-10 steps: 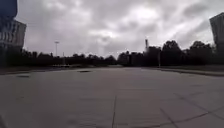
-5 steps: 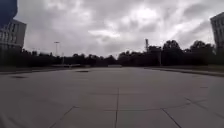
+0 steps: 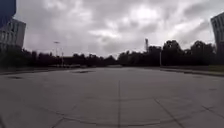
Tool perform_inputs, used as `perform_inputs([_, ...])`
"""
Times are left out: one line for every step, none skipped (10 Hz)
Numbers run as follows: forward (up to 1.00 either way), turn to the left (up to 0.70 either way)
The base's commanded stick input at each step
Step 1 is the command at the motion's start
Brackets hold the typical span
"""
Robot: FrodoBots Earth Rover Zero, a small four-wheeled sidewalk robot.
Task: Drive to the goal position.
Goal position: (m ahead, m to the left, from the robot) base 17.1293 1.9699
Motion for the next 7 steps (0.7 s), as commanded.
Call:
perform_inputs([0.70, 0.00])
perform_inputs([0.70, 0.00])
perform_inputs([0.70, 0.00])
perform_inputs([0.70, 0.00])
perform_inputs([0.70, 0.00])
perform_inputs([0.70, 0.00])
perform_inputs([0.70, 0.00])
